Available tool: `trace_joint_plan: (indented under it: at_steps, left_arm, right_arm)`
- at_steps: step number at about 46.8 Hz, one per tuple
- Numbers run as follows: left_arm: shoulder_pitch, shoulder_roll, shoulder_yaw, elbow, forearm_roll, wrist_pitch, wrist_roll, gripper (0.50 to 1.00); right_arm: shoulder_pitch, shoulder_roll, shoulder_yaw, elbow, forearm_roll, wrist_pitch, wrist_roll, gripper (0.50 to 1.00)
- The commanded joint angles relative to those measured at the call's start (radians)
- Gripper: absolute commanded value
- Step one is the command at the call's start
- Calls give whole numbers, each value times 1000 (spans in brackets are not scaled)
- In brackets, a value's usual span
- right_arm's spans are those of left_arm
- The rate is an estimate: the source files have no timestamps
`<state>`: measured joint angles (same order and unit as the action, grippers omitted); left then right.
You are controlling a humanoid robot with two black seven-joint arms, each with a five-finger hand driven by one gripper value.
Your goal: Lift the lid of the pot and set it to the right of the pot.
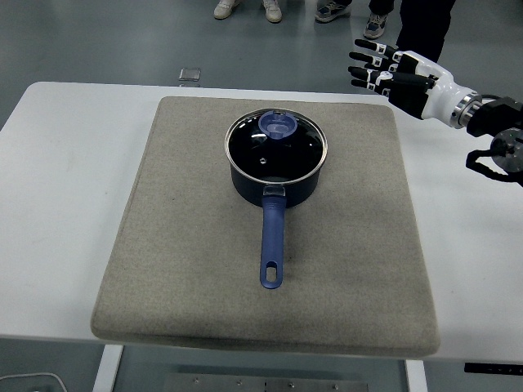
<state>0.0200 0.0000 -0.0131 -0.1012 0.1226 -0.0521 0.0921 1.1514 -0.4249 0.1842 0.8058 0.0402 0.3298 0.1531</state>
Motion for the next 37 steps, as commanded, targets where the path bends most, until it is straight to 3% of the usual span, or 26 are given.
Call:
trace_joint_plan:
  at_steps: [1,21,37]
  left_arm:
    - [0,0,1,0,0,0,0,1000]
    - [0,0,1,0,0,0,0,1000]
    - [0,0,1,0,0,0,0,1000]
  right_arm:
    - [25,-2,-3,16,-51,-6,5,919]
    - [132,0,-38,65,-396,8,3,919]
    - [303,15,-227,119,-546,-1,3,919]
